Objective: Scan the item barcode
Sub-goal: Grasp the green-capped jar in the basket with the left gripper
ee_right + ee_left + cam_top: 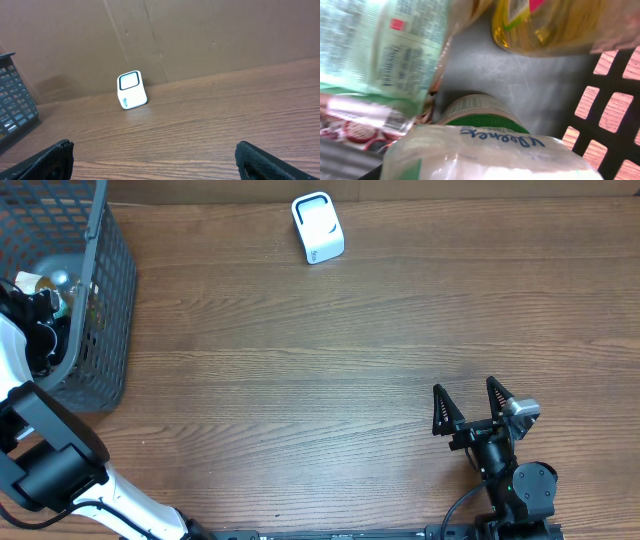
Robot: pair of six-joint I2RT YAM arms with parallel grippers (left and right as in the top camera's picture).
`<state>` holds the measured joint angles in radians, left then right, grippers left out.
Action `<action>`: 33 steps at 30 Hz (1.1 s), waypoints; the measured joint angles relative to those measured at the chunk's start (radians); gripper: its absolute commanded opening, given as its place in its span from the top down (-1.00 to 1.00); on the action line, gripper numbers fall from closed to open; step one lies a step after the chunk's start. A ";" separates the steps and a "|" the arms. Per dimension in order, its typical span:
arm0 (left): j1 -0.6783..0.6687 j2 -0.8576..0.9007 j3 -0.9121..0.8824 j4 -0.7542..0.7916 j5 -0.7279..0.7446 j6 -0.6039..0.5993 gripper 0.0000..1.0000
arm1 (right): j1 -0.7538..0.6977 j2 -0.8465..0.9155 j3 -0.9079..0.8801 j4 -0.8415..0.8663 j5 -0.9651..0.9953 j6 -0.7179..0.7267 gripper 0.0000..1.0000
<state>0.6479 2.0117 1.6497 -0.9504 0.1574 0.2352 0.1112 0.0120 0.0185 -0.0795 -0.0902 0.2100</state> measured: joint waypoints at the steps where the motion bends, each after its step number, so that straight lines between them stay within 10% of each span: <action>1: 0.000 -0.005 0.010 -0.005 -0.008 -0.004 0.46 | 0.000 0.000 0.000 -0.001 0.000 0.000 -1.00; 19: -0.036 -0.472 0.339 -0.078 0.019 -0.257 0.58 | 0.000 0.000 0.000 0.000 0.000 0.000 -1.00; 33: -0.586 -0.470 0.340 -0.450 0.041 -0.335 0.59 | 0.000 0.000 0.000 0.000 0.000 0.000 -1.00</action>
<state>0.0624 1.5414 1.9892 -1.4006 0.1986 -0.0998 0.1112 0.0120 0.0185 -0.0799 -0.0902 0.2096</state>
